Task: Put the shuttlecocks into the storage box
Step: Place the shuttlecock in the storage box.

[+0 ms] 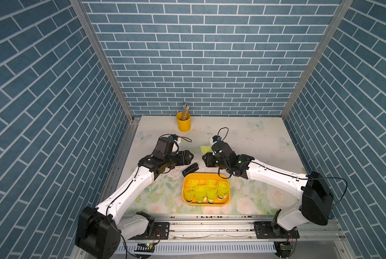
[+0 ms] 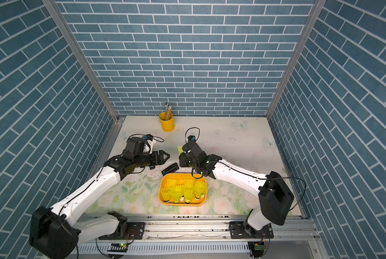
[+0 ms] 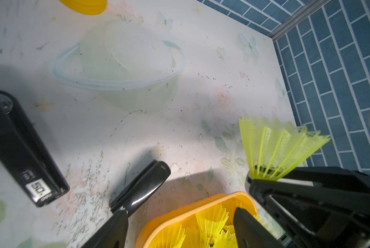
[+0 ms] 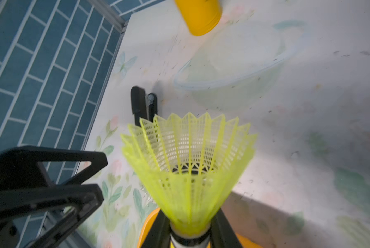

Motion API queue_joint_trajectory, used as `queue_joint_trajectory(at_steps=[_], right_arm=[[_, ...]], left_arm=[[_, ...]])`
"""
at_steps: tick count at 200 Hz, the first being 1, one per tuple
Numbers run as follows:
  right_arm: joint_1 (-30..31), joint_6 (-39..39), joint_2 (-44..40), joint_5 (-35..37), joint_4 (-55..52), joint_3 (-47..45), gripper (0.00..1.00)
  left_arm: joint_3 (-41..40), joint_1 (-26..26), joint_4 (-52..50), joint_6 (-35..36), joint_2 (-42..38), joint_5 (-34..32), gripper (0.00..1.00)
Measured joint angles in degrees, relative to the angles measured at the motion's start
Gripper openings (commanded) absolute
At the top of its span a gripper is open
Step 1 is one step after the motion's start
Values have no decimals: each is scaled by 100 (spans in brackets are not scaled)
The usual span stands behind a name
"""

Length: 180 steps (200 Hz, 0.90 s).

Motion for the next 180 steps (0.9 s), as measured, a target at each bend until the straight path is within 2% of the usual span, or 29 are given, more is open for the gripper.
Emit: queue_joint_trajectory(at_steps=[40,80,144,180], right_arm=[[553,44,44,-315,153,-85,24],[713,46,299,-669,101,-11,25],[992,197,356,-953,42,-11,24],[1139,302,688,-962,-52,24,25]], left_arm=[[-402,0,-634,-199,-920,-271,84],[-846,0,-1141,-396,-1602,-354,83],[-1237,-4,-1635,-575,-2253,-229,84],[-1290,-4,-1773,-645,-2472,-146,84]])
